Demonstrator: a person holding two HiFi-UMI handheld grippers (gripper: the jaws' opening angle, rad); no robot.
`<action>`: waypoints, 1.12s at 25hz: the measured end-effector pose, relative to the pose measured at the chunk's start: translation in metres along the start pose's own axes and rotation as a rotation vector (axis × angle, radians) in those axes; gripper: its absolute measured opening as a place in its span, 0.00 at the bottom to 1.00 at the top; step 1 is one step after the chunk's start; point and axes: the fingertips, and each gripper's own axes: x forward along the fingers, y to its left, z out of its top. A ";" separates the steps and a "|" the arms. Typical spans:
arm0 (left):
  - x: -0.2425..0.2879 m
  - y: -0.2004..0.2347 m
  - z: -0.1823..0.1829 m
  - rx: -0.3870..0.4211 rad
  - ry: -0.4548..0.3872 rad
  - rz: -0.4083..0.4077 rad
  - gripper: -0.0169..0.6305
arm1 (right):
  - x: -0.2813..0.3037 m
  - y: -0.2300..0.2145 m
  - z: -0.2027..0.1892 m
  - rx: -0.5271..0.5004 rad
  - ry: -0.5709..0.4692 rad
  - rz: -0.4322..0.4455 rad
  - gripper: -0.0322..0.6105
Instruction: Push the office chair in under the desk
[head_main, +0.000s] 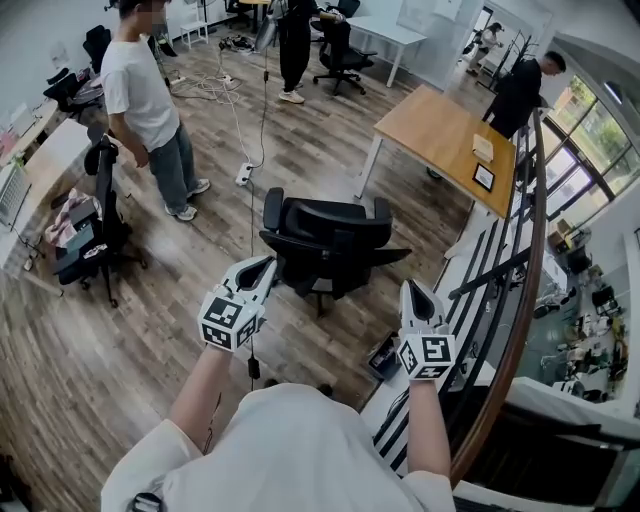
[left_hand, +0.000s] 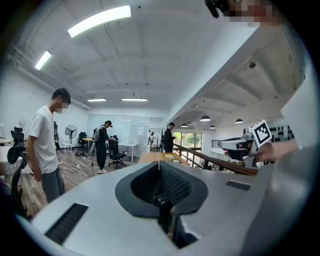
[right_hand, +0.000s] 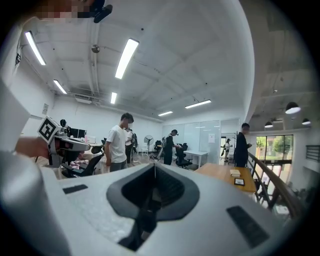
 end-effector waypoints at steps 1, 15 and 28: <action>0.000 0.002 0.000 0.000 -0.002 -0.006 0.03 | 0.000 0.001 -0.001 0.000 0.002 -0.006 0.05; -0.012 0.030 -0.012 -0.017 0.007 -0.046 0.31 | -0.005 0.022 -0.013 0.026 0.035 -0.086 0.32; 0.023 0.045 -0.029 -0.034 0.040 -0.053 0.32 | 0.026 0.007 -0.034 0.002 0.093 -0.082 0.32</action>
